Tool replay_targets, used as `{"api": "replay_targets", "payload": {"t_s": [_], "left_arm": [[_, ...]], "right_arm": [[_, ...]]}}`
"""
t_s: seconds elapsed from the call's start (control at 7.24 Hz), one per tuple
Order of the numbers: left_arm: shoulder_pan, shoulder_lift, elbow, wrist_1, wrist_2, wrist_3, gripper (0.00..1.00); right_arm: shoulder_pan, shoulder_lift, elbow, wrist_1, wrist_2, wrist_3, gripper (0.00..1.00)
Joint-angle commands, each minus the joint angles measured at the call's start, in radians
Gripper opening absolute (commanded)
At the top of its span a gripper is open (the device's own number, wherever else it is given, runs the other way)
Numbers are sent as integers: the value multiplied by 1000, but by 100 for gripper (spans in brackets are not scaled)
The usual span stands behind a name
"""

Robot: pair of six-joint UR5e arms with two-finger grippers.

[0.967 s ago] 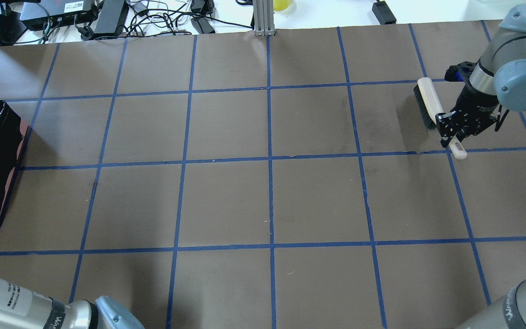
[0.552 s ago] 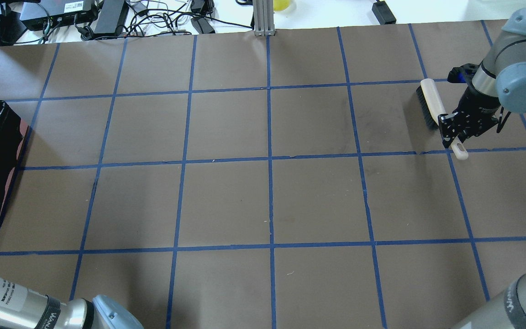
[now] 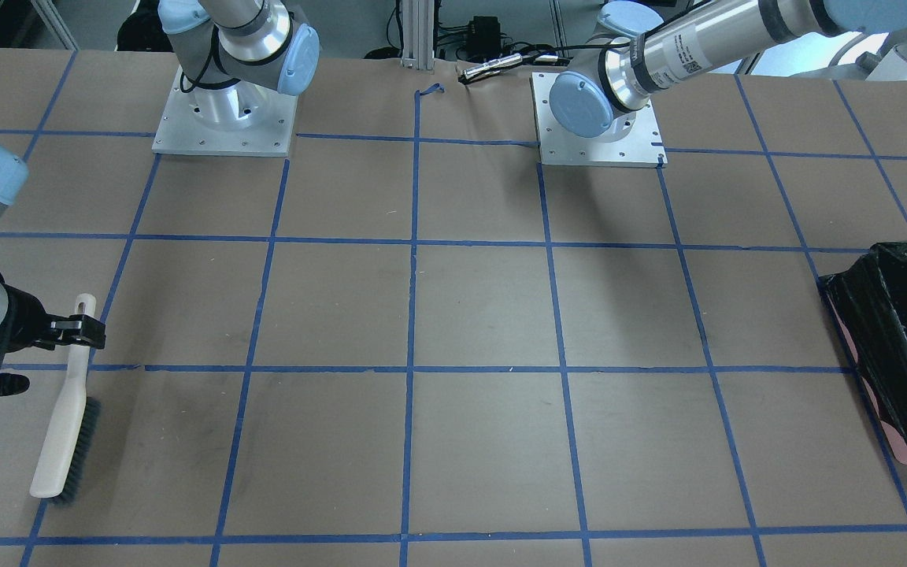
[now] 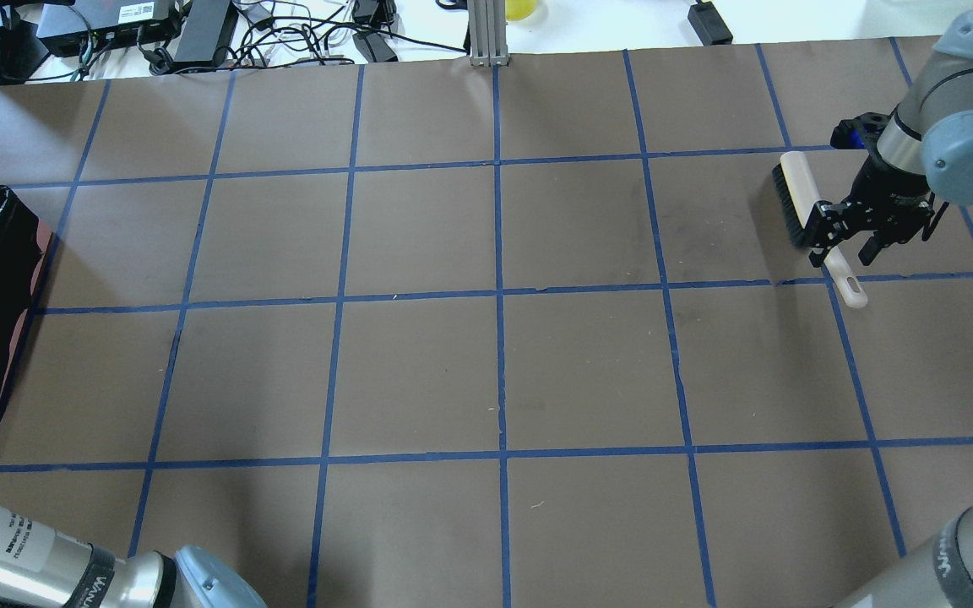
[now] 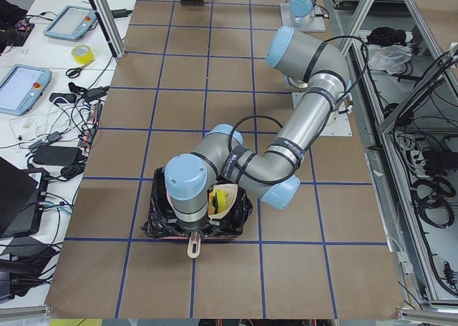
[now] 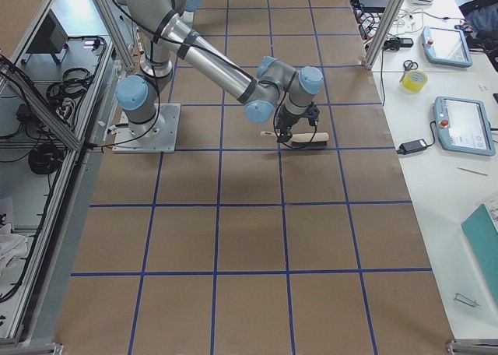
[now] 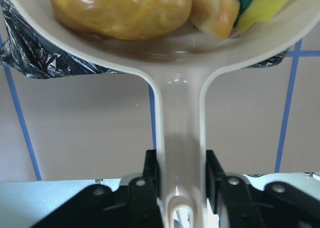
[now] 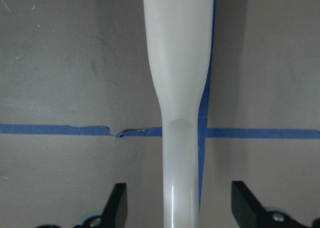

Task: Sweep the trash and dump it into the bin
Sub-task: 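Hold dustpan inverted over bin with left gripper while right gripper releases brush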

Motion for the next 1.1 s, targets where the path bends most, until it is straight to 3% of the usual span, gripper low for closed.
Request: {"api": "replay_targets", "payload": {"t_s": [0.0,0.41,0.97], "left_arm": [[-65,23,-5,56,70,2,0],[-82,31,-31,127,115,-5,0],[-83,62,-153,354,118,57,0]], "right_arm": [[0,-131,-11,89,1,-5,100],[0,-341,-96,376,1,2,100],[3,-333,-140,397,14,6,100]]}}
